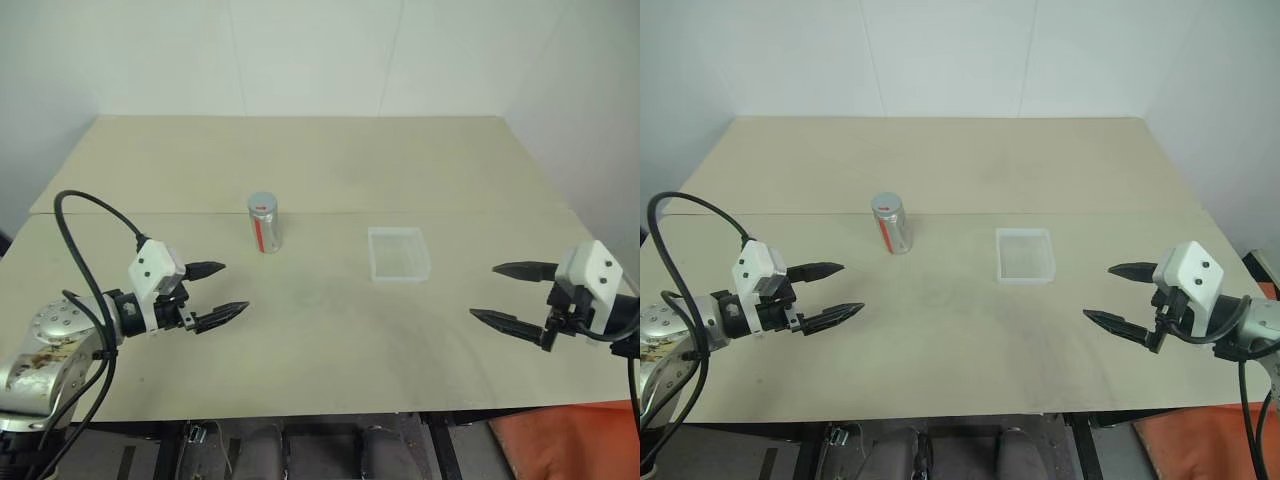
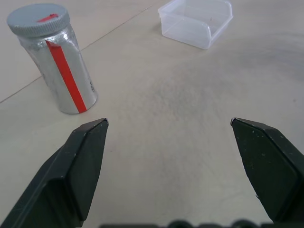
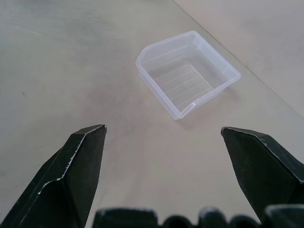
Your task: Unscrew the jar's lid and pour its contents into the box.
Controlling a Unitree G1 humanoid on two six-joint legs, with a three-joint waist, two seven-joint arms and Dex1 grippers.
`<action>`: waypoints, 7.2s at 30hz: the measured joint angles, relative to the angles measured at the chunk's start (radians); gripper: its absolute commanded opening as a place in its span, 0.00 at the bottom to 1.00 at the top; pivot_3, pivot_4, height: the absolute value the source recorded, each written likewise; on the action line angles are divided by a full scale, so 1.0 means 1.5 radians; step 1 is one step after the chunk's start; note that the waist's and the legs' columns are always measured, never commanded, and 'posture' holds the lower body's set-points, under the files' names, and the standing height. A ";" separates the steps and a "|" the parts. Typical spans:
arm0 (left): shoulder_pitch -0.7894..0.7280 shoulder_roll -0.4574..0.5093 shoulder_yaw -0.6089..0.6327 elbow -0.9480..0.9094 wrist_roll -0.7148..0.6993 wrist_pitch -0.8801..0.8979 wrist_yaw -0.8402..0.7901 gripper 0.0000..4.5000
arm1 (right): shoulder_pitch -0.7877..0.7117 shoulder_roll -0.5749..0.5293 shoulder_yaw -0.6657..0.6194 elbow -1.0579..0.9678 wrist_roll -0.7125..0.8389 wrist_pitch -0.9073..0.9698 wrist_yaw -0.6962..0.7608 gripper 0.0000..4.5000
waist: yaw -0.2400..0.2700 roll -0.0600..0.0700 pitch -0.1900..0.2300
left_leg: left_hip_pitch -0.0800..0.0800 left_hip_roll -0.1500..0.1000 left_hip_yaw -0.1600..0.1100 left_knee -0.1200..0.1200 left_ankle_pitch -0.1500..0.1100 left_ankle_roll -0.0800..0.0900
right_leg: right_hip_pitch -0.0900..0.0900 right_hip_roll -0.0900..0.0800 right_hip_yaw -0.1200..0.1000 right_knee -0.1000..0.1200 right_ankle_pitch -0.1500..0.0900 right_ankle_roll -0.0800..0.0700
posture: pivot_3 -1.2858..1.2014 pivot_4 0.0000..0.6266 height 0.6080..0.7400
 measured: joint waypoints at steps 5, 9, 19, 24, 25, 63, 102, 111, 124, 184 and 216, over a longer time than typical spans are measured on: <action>-0.005 -0.002 -0.012 0.011 0.008 -0.009 -0.006 0.99 | 0.000 0.000 -0.002 -0.007 0.000 0.001 0.000 1.00 | 0.000 0.000 0.000 | 0.000 0.000 0.000 0.000 0.000 0.000 | 0.000 0.000 0.000 0.000 0.000 0.000 | 0.52 0.24 1.00; -0.006 -0.007 -0.012 0.011 0.011 -0.018 -0.005 0.99 | -0.001 -0.008 -0.004 -0.003 0.003 0.004 0.010 1.00 | 0.000 0.000 0.000 | 0.000 0.000 0.000 0.000 0.000 0.000 | 0.000 0.000 0.000 0.000 0.000 0.000 | 0.52 0.24 1.00; 0.023 -0.014 -0.008 0.007 0.012 -0.018 0.007 0.99 | -0.007 -0.025 -0.004 0.004 0.027 0.019 0.035 1.00 | -0.001 0.000 0.000 | 0.000 0.000 0.000 0.000 0.000 0.000 | 0.000 0.000 0.000 0.000 0.000 0.000 | 0.52 0.24 1.00; 0.022 -0.020 -0.006 0.007 0.013 -0.019 0.018 0.99 | -0.031 -0.025 -0.002 0.008 0.026 0.019 0.030 1.00 | -0.001 0.000 0.000 | 0.000 0.000 0.000 0.000 0.000 0.000 | 0.000 0.000 0.000 0.000 0.000 0.000 | 0.52 0.24 1.00; 0.022 -0.029 -0.005 0.008 0.015 -0.023 0.026 0.99 | -0.037 -0.025 0.002 0.008 0.026 0.019 0.026 1.00 | -0.001 0.000 0.000 | 0.000 0.000 0.000 0.000 0.000 0.000 | 0.000 0.000 0.000 0.000 0.000 0.000 | 0.52 0.24 1.00; -0.205 -0.430 -0.087 0.574 0.358 -0.633 0.496 0.99 | -0.077 0.032 0.137 -0.117 -0.005 0.080 -0.114 1.00 | 0.013 0.004 -0.003 | 0.004 -0.002 -0.002 0.000 0.002 0.002 | 0.007 -0.002 -0.002 -0.003 0.003 0.002 | 0.52 0.24 1.00; -0.361 -0.443 -0.108 0.647 0.310 -0.473 0.482 0.95 | -0.083 0.095 0.182 -0.116 -0.062 0.076 -0.183 1.00 | 0.001 0.003 -0.003 | -0.004 -0.003 -0.002 0.001 0.002 0.002 | 0.000 -0.001 -0.002 -0.003 0.003 0.003 | 0.52 0.24 1.00; -0.367 -0.445 -0.103 0.671 0.307 -0.474 0.471 0.43 | -0.083 0.096 0.183 -0.116 -0.067 0.076 -0.184 1.00 | 0.000 0.003 -0.003 | -0.004 -0.003 -0.002 0.001 0.002 0.002 | 0.000 -0.001 -0.002 -0.003 0.003 0.003 | 0.52 0.24 1.00; -0.341 -0.457 -0.104 0.559 0.237 -0.377 0.405 0.43 | -0.094 0.096 0.184 -0.127 -0.063 0.079 -0.184 1.00 | 0.000 0.003 -0.003 | -0.004 -0.003 -0.002 0.001 0.002 0.002 | -0.001 -0.001 -0.002 -0.002 0.003 0.003 | 0.52 0.24 1.00; -0.267 -0.424 -0.247 0.213 0.153 -0.152 0.189 0.43 | -0.387 0.419 0.361 -0.148 -0.074 0.274 -0.481 0.62 | -0.004 0.004 -0.003 | -0.005 -0.002 -0.003 0.001 0.002 0.002 | -0.002 -0.001 -0.001 -0.002 0.003 0.002 | 0.52 0.24 1.00; -0.251 -0.376 -0.268 0.149 0.099 -0.133 0.044 0.43 | -0.648 0.271 0.383 0.446 0.038 -0.090 0.327 0.62 | -0.006 0.004 -0.002 | -0.004 -0.002 -0.002 0.001 0.002 0.002 | -0.002 -0.001 -0.001 -0.002 0.003 0.002 | 0.52 0.24 1.00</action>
